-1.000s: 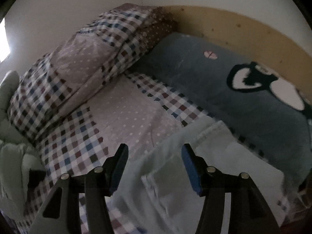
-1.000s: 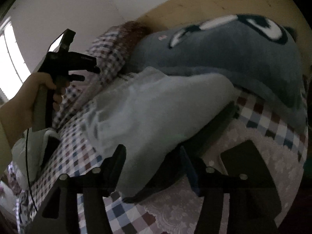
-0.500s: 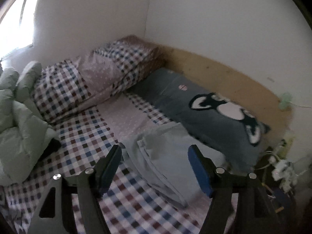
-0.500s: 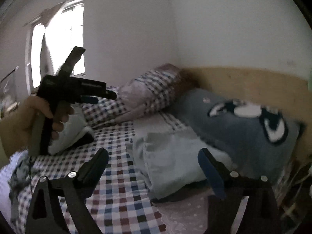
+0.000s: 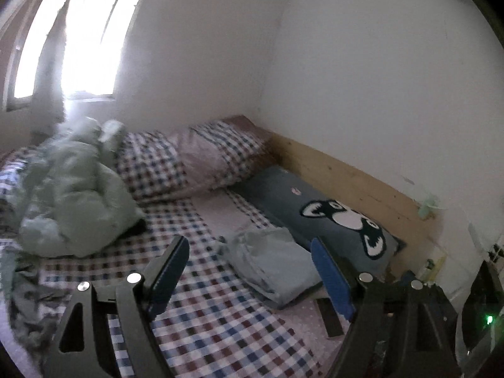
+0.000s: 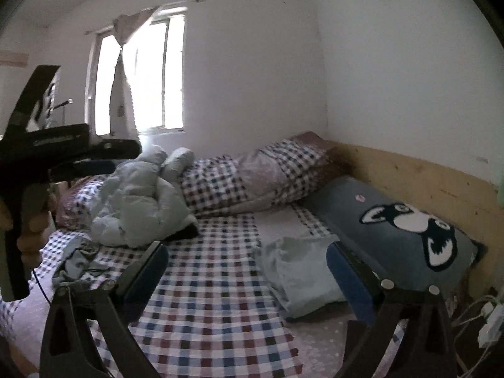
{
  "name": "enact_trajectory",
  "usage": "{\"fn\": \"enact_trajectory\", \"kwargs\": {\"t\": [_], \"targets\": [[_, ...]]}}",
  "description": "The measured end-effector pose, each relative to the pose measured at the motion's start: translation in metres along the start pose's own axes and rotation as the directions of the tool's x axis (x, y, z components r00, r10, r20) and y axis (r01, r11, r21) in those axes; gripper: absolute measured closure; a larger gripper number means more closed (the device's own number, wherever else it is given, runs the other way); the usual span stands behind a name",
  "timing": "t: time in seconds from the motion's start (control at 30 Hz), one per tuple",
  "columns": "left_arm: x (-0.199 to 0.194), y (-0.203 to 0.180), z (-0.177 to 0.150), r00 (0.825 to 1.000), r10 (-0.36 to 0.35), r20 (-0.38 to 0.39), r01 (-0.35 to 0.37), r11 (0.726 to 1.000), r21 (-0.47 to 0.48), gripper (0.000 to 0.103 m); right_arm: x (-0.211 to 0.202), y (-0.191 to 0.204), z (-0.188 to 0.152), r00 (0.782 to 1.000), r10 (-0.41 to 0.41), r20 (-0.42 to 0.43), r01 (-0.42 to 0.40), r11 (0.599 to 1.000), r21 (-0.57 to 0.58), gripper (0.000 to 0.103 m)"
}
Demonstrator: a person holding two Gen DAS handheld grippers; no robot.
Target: Fold clothes
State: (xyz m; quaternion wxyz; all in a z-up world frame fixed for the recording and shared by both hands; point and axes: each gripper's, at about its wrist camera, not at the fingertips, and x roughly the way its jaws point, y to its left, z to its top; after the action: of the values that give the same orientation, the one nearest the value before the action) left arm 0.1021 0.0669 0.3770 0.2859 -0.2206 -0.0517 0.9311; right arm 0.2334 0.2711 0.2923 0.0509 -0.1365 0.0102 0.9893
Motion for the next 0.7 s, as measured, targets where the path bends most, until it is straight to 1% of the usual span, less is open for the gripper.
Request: {"fn": "enact_trajectory", "kwargs": {"t": [0.1, 0.2, 0.27, 0.33, 0.4, 0.53, 0.6, 0.7], "targets": [[-0.039, 0.011, -0.008, 0.998, 0.056, 0.039, -0.056, 0.998, -0.015, 0.019, -0.013, 0.013, 0.008, 0.999, 0.033, 0.014, -0.033, 0.999, 0.002, 0.0], [-0.07, 0.024, -0.02, 0.99, 0.121, 0.071, -0.12, 0.993, -0.023, 0.019, -0.018, 0.024, 0.015, 0.998, 0.059, 0.021, -0.059, 0.998, 0.01, 0.0], [-0.087, 0.036, -0.031, 0.982, 0.17, 0.086, -0.167, 0.985, -0.037, 0.019, -0.019, 0.03, 0.017, 0.997, 0.07, 0.024, -0.071, 0.997, 0.011, 0.0], [-0.098, 0.047, -0.041, 0.974, 0.203, 0.101, -0.198, 0.979, -0.056, 0.019, -0.018, 0.038, 0.019, 0.996, 0.083, 0.027, -0.083, 0.997, 0.009, 0.0], [-0.107, 0.063, -0.056, 0.961, 0.253, 0.113, -0.245, 0.966, -0.078, 0.019, -0.014, 0.047, 0.02, 0.995, 0.091, 0.038, -0.091, 0.996, 0.005, 0.0], [-0.111, 0.09, -0.092, 0.933, 0.341, 0.114, -0.329, 0.938, -0.114, 0.019, 0.002, 0.071, 0.014, 0.99, 0.119, 0.07, -0.118, 0.993, -0.021, 0.0], [-0.102, 0.103, -0.11, 0.927, 0.363, 0.094, -0.349, 0.926, -0.142, 0.019, 0.016, 0.084, 0.005, 0.989, 0.133, 0.062, -0.131, 0.991, -0.032, 0.0], [-0.079, 0.127, -0.138, 0.919, 0.392, 0.043, -0.379, 0.908, -0.18, 0.019, 0.039, 0.101, -0.01, 0.989, 0.145, 0.028, -0.144, 0.989, -0.043, 0.0]]}}
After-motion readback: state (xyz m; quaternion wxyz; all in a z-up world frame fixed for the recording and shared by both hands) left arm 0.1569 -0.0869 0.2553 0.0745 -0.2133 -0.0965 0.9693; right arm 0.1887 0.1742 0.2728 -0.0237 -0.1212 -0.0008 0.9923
